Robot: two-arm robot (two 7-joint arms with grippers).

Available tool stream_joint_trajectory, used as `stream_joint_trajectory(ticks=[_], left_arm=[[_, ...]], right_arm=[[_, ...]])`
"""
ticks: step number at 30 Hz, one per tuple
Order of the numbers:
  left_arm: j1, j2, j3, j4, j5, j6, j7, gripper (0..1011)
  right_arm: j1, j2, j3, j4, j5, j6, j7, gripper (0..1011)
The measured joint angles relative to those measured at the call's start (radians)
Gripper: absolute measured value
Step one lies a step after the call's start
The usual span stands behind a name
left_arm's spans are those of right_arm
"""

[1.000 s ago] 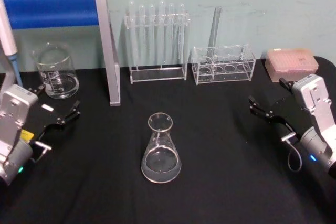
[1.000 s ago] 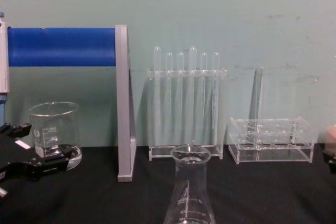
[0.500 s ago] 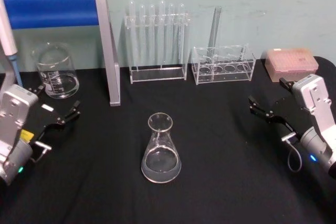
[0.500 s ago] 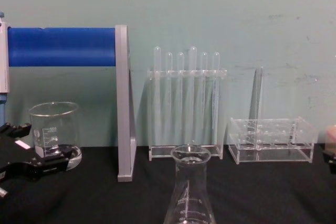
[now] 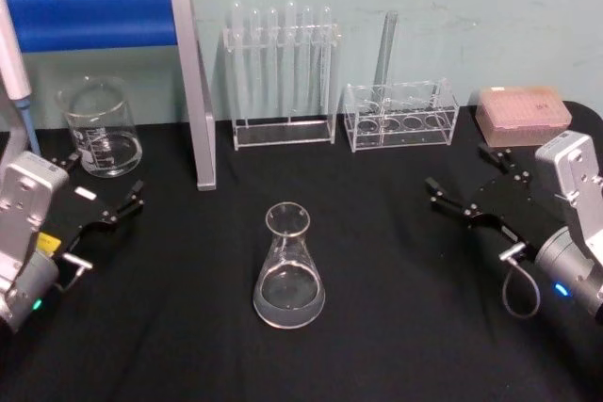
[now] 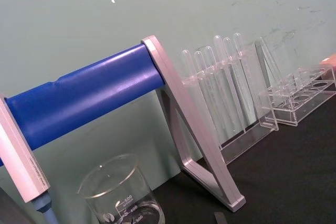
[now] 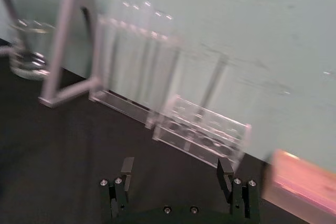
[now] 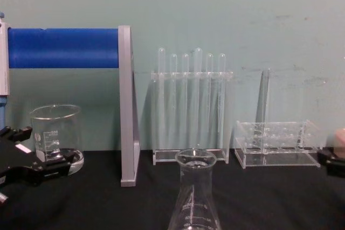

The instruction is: Grasp the erlenmeyer flask with one hand, shake it three times, then place it back.

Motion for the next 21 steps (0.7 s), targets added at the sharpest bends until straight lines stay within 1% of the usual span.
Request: stream_joint_trajectory(ticks=[5, 6, 7, 10, 13, 17, 21], left_arm=[[0.000, 0.000, 0.000, 0.000, 0.000, 0.000, 0.000, 1001], [0.000, 0.000, 0.000, 0.000, 0.000, 0.000, 0.000, 1001], [0.000, 0.000, 0.000, 0.000, 0.000, 0.000, 0.000, 1001], [0.000, 0.000, 0.000, 0.000, 0.000, 0.000, 0.000, 1001], [0.000, 0.000, 0.000, 0.000, 0.000, 0.000, 0.000, 1001], [0.000, 0.000, 0.000, 0.000, 0.000, 0.000, 0.000, 1000], [0.000, 0.000, 0.000, 0.000, 0.000, 0.000, 0.000, 1001]], right_arm=[[-0.032, 0.003, 0.011, -0.057, 0.078, 0.002, 0.105, 1000], [-0.032, 0.003, 0.011, -0.057, 0.078, 0.002, 0.105, 1000], [-0.041, 0.001, 0.012, -0.072, 0.099, 0.006, 0.130, 1000], [-0.051, -0.004, 0.014, -0.091, 0.128, 0.014, 0.161, 1000], [-0.066, -0.017, 0.013, -0.116, 0.171, 0.032, 0.212, 1000], [-0.075, -0.031, 0.008, -0.131, 0.207, 0.057, 0.257, 1000], [-0.079, -0.040, -0.003, -0.139, 0.225, 0.083, 0.299, 1000]])
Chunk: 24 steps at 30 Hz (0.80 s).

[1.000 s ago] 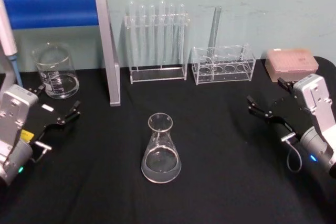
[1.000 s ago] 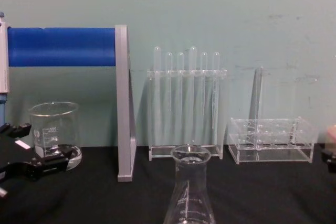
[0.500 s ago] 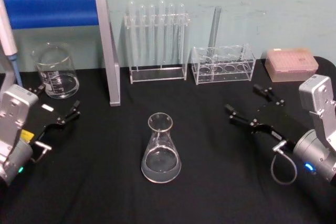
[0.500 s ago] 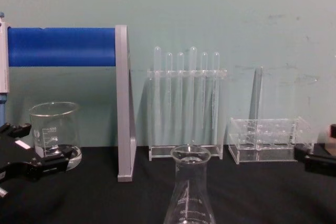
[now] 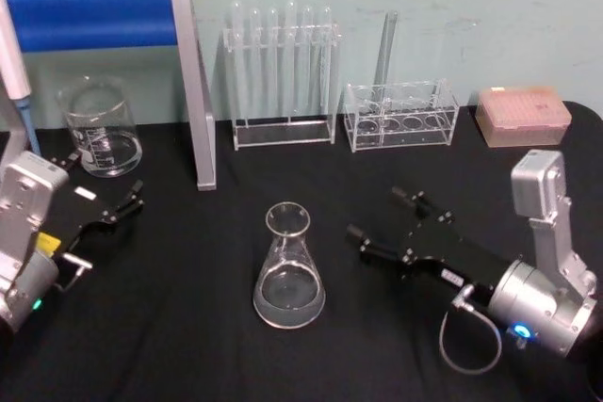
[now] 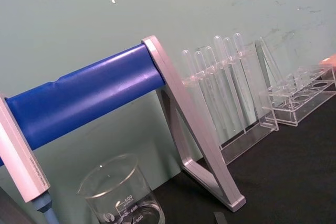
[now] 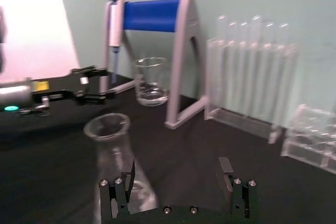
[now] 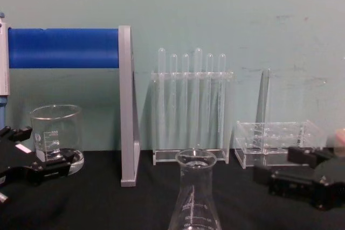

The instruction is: Grasp the erlenmeyer flask with one hand, shake it three times, then place it back.

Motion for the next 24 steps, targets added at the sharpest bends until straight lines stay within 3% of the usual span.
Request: stream_joint_trajectory(ticks=[9, 24], left_arm=[[0.000, 0.000, 0.000, 0.000, 0.000, 0.000, 0.000, 1001], [0.000, 0.000, 0.000, 0.000, 0.000, 0.000, 0.000, 1001]], right_arm=[[-0.004, -0.016, -0.021, -0.006, 0.016, 0.046, 0.075, 1000], [0.048, -0.048, -0.067, 0.031, -0.089, 0.038, 0.116, 1000]])
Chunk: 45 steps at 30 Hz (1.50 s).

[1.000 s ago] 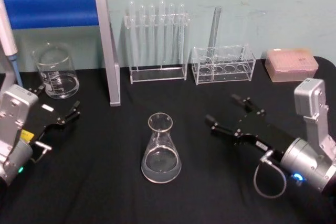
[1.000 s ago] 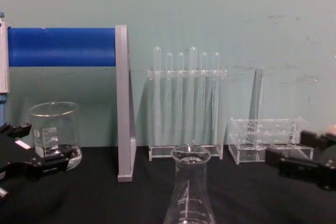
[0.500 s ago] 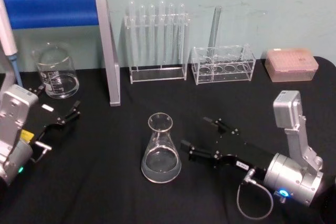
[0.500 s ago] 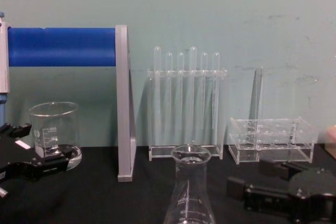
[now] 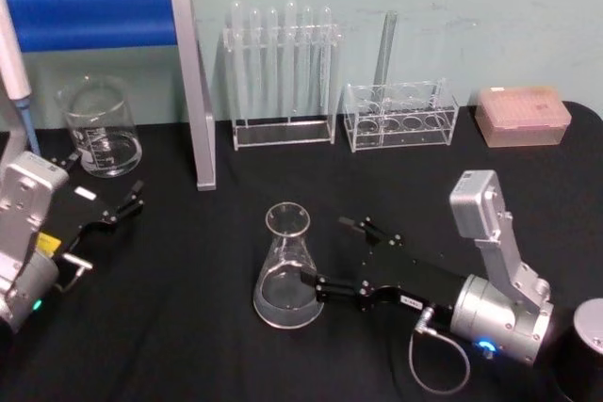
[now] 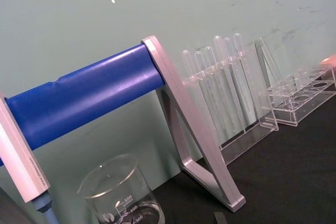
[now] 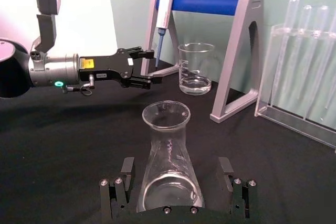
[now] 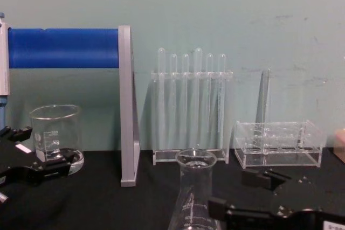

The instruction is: Grasp the erlenmeyer flask with one hand, shake it three times, then place it back.

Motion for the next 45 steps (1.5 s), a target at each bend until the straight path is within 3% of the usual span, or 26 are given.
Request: stream_joint_trajectory(ticks=[7, 19, 45], left_arm=[[0.000, 0.000, 0.000, 0.000, 0.000, 0.000, 0.000, 1001], [0.000, 0.000, 0.000, 0.000, 0.000, 0.000, 0.000, 1001], [0.000, 0.000, 0.000, 0.000, 0.000, 0.000, 0.000, 1001]], right_arm=[[0.042, -0.028, -0.017, 0.042, -0.035, -0.014, 0.021, 1000], [0.105, -0.077, -0.041, 0.107, -0.052, -0.028, 0.056, 1000], [0.144, -0.113, -0.064, 0.151, -0.065, -0.036, 0.063, 1000]])
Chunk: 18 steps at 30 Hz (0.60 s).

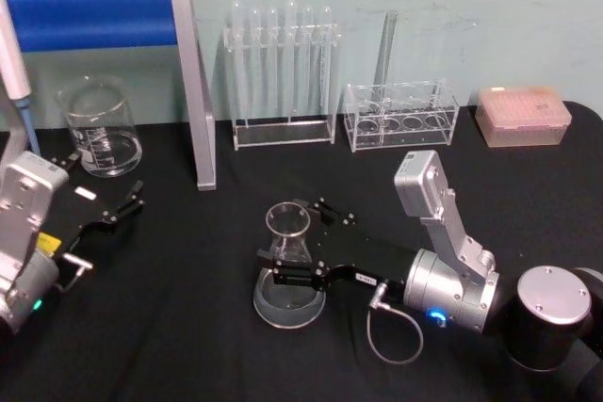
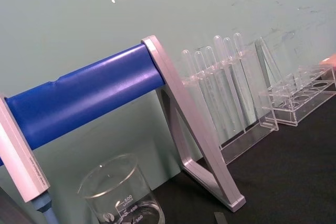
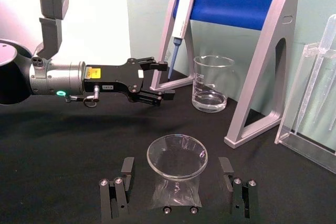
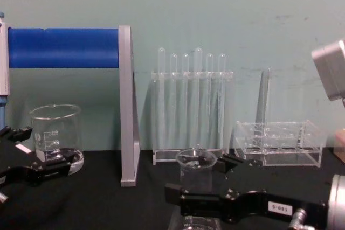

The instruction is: Grasp the erlenmeyer flask with one hand, shake it three times, then place it back.

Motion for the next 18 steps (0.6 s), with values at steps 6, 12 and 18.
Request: stream_joint_trajectory(ticks=[6, 12, 18], left_arm=[[0.000, 0.000, 0.000, 0.000, 0.000, 0.000, 0.000, 1001], [0.000, 0.000, 0.000, 0.000, 0.000, 0.000, 0.000, 1001], [0.000, 0.000, 0.000, 0.000, 0.000, 0.000, 0.000, 1001]], right_arm=[[0.000, 0.001, 0.000, 0.000, 0.000, 0.001, 0.000, 1000], [0.000, 0.001, 0.001, -0.001, 0.001, 0.001, 0.000, 925], [-0.001, 0.001, 0.001, -0.001, 0.001, 0.001, 0.000, 787]])
